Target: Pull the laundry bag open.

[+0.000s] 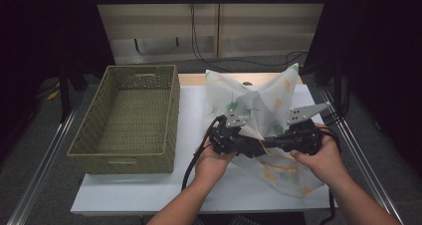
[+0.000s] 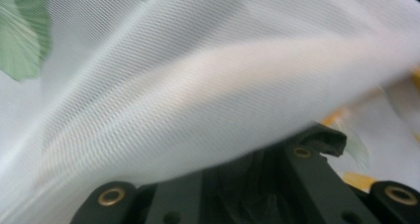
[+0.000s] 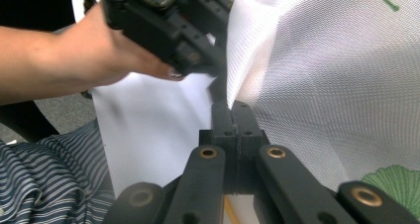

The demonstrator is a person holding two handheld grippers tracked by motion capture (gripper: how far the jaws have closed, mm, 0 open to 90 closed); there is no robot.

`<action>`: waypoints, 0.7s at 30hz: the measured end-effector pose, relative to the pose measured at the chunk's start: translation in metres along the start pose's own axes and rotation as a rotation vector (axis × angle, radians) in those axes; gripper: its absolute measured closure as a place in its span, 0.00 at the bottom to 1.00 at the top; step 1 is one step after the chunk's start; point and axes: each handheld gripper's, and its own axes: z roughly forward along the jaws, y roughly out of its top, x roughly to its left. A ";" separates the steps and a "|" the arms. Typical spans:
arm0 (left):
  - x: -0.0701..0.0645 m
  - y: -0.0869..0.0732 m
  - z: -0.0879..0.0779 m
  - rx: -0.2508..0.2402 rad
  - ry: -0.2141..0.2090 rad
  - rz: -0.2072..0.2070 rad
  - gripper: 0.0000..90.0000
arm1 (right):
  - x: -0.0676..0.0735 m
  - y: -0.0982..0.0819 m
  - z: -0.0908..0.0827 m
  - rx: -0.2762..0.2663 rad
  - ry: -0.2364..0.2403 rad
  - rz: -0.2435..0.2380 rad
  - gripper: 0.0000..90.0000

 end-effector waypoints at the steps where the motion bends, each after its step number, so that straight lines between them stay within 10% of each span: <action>1: 0.001 0.001 0.001 0.000 0.022 0.005 0.87 | 0.000 0.000 0.000 -0.002 0.002 0.001 1.00; 7: 0.013 -0.002 0.016 0.004 0.044 -0.039 0.86 | 0.000 0.001 0.001 -0.005 0.006 -0.001 1.00; 12: 0.012 -0.009 0.024 0.057 -0.017 -0.062 0.77 | -0.002 -0.001 0.000 -0.003 0.000 0.006 1.00; 21: -0.001 -0.021 0.002 0.164 -0.087 0.022 0.44 | -0.008 -0.006 0.001 0.000 -0.010 0.022 1.00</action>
